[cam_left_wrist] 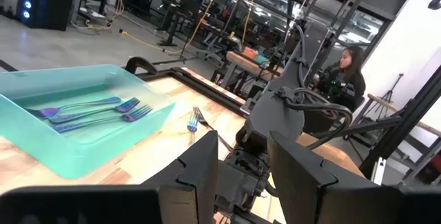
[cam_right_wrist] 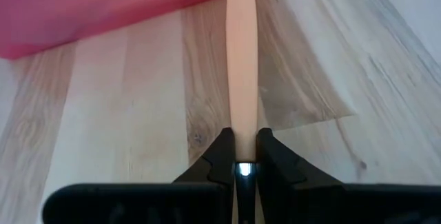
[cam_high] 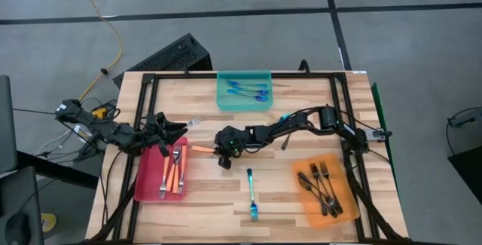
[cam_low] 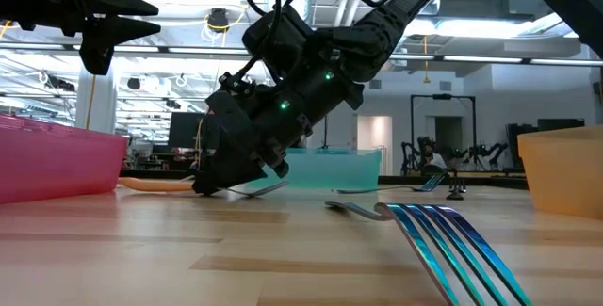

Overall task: Sort silverware by color (type)
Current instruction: Put the orange fork into the red bin

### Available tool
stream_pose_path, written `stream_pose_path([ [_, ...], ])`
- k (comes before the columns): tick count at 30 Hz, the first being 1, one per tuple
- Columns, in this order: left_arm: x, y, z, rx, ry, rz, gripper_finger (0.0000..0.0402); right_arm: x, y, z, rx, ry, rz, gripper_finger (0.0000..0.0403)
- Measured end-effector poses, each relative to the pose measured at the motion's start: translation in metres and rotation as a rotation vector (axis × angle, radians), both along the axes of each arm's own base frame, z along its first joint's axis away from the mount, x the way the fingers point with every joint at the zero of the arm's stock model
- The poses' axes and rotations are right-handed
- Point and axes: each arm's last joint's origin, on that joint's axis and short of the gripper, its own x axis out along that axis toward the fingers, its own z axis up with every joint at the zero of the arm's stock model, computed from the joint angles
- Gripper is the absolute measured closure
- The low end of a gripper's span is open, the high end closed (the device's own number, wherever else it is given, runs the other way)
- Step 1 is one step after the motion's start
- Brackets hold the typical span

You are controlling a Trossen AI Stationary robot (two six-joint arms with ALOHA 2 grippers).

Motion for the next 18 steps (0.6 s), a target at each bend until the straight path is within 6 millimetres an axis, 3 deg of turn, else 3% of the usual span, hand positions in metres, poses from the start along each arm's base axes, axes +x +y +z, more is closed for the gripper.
stream_pose_path([
  [12, 0.0, 0.0, 0.0, 0.0, 0.0, 0.0, 0.029, -0.001, -0.004, 0.019, -0.042, -0.04, -0.057, 0.0343],
  [18, 0.0, 0.0, 0.0, 0.0, 0.0, 0.0, 0.029, -0.001, -0.003, 0.019, -0.053, -0.036, -0.103, 0.0343],
])
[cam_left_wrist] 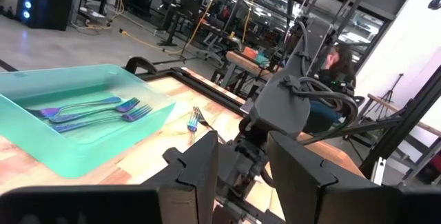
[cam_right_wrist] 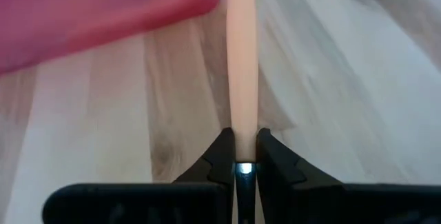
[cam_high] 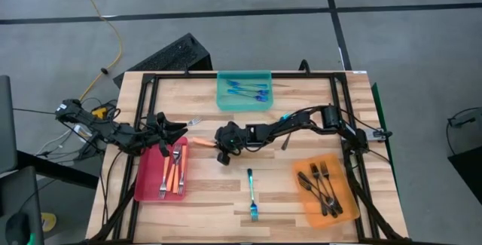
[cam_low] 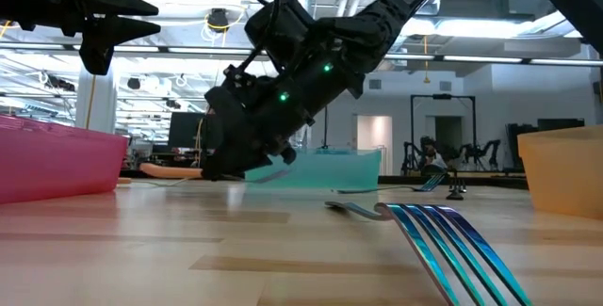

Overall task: Sort silverware by color (type)
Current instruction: Put the orange fork into the red bin

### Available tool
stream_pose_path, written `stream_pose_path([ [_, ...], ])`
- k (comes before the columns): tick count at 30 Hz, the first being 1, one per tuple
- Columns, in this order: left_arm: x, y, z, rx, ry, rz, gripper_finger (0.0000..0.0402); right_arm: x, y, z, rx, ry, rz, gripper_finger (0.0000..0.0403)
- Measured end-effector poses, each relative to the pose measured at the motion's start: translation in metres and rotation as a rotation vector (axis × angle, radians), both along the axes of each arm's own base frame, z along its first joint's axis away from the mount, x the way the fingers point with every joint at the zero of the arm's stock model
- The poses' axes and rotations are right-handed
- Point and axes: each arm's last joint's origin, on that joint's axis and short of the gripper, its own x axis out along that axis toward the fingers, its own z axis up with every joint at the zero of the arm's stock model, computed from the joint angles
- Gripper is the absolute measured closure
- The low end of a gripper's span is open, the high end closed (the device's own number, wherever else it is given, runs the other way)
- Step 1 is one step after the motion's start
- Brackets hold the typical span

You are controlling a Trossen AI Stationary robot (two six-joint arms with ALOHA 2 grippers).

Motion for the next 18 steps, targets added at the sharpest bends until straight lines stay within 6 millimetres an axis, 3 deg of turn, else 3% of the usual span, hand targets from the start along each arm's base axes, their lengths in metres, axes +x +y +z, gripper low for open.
stream_pose_path([
  [7, 0.0, 0.0, 0.0, 0.0, 0.0, 0.0, 0.029, 0.004, -0.002, 0.007, -0.025, -0.002, -0.04, 0.0343],
  [18, 0.0, 0.0, 0.0, 0.0, 0.0, 0.0, 0.029, 0.025, 0.001, 0.057, -0.254, 0.049, -0.01, 0.0343],
])
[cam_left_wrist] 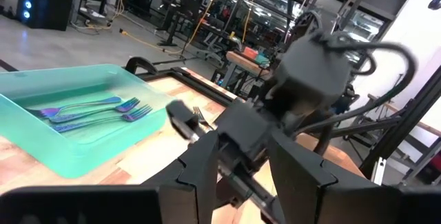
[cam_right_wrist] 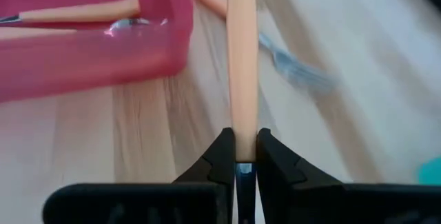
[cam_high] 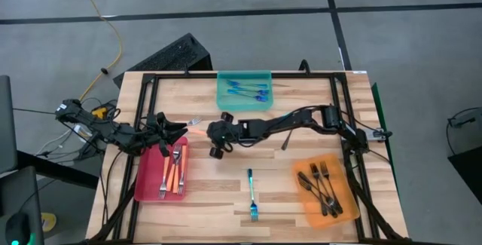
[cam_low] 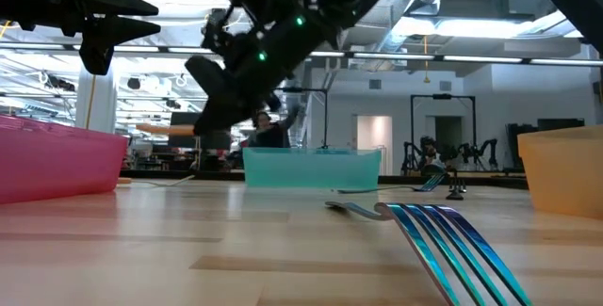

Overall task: Sort silverware by color (type)
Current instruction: Put the orange fork into the red bin

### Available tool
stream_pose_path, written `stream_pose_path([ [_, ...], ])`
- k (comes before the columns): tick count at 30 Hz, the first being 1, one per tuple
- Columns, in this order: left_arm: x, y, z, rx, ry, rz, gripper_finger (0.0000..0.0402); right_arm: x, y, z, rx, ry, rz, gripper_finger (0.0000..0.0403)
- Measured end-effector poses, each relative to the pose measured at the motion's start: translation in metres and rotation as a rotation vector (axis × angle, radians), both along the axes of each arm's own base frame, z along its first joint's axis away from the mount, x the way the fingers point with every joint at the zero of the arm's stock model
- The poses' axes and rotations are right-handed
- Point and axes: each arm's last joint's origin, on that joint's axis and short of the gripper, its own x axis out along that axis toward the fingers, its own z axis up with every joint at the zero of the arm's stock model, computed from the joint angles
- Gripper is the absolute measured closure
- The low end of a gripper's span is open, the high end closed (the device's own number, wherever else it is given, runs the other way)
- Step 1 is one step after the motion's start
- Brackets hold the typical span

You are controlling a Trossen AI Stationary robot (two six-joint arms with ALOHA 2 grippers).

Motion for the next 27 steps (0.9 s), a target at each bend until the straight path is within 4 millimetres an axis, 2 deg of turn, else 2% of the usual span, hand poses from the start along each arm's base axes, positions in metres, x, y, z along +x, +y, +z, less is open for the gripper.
stream_pose_path([
  [8, 0.0, 0.0, 0.0, 0.0, 0.0, 0.0, 0.029, 0.007, 0.009, 0.022, -0.159, -0.004, 0.111, 0.0343],
  [21, 0.0, 0.0, 0.0, 0.0, 0.0, 0.001, 0.029, 0.012, 0.034, 0.031, -0.531, 0.003, 0.402, 0.0343],
  [27, 0.0, 0.0, 0.0, 0.0, 0.0, 0.0, 0.029, 0.012, 0.047, 0.034, -0.713, 0.002, 0.595, 0.0343],
])
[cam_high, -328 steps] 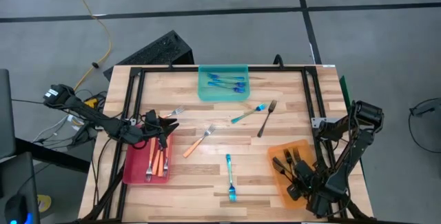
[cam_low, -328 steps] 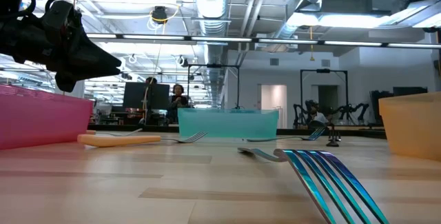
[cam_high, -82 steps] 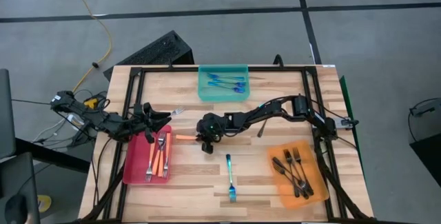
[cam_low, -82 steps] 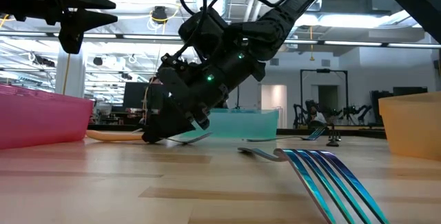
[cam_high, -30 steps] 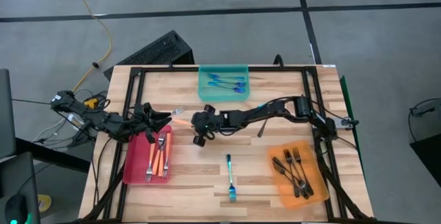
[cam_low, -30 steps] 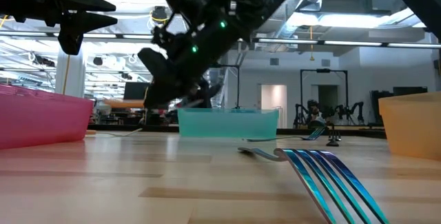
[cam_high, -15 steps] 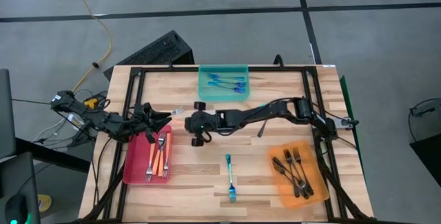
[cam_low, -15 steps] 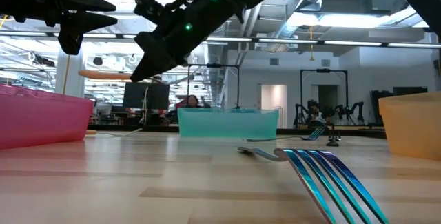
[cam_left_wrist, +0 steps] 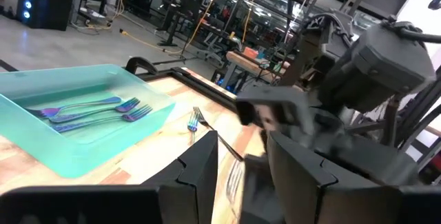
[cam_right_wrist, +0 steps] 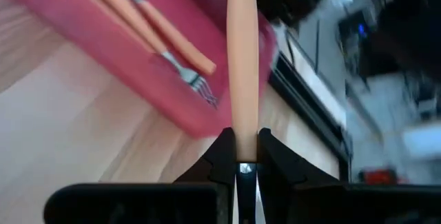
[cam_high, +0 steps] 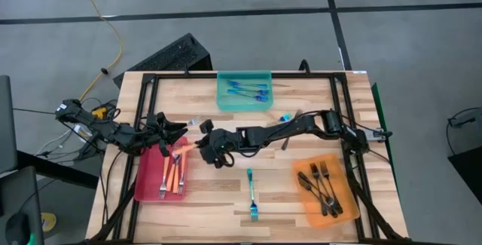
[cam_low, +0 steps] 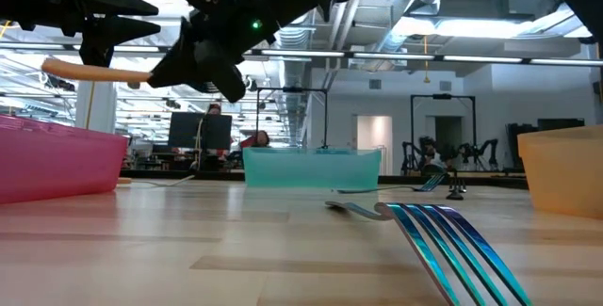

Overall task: Sort silverware by color (type)
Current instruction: Put the orange fork into the red bin

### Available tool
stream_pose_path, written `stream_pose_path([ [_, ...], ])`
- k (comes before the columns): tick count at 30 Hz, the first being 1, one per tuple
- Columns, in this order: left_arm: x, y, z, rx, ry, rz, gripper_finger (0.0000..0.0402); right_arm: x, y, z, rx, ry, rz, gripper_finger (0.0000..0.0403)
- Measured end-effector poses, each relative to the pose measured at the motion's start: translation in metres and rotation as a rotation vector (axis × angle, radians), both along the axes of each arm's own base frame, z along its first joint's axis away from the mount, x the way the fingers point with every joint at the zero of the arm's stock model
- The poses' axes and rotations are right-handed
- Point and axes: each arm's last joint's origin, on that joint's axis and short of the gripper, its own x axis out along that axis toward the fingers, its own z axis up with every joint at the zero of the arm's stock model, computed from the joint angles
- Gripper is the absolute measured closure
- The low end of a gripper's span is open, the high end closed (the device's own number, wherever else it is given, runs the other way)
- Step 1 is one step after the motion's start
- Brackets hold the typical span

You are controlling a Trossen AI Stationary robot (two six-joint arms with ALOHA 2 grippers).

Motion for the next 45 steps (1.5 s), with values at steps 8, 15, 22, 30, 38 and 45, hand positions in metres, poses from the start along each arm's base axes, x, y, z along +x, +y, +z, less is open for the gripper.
stream_pose_path([
  [8, 0.0, 0.0, 0.0, 0.0, 0.0, 0.0, 0.029, 0.002, 0.005, 0.005, -0.187, -0.034, 0.18, 0.0343],
  [15, 0.0, 0.0, 0.0, -0.017, -0.006, 0.0, 0.029, 0.004, 0.007, 0.01, -0.198, -0.098, 0.299, 0.0343],
  [22, 0.0, 0.0, 0.0, -0.019, -0.007, 0.0, 0.029, 0.008, -0.002, 0.012, -0.125, -0.164, 0.331, 0.0343],
  [30, 0.0, 0.0, 0.001, -0.031, -0.018, 0.0, 0.029, 0.011, -0.004, 0.02, -0.151, -0.254, 0.392, 0.0343],
  [38, 0.0, 0.0, 0.001, -0.037, -0.026, 0.0, 0.029, 0.021, -0.012, 0.005, -0.09, -0.267, 0.359, 0.0343],
  [45, -0.001, 0.0, 0.002, -0.076, -0.043, -0.012, 0.029, 0.049, -0.003, -0.028, -0.184, -0.184, 0.321, 0.0343],
])
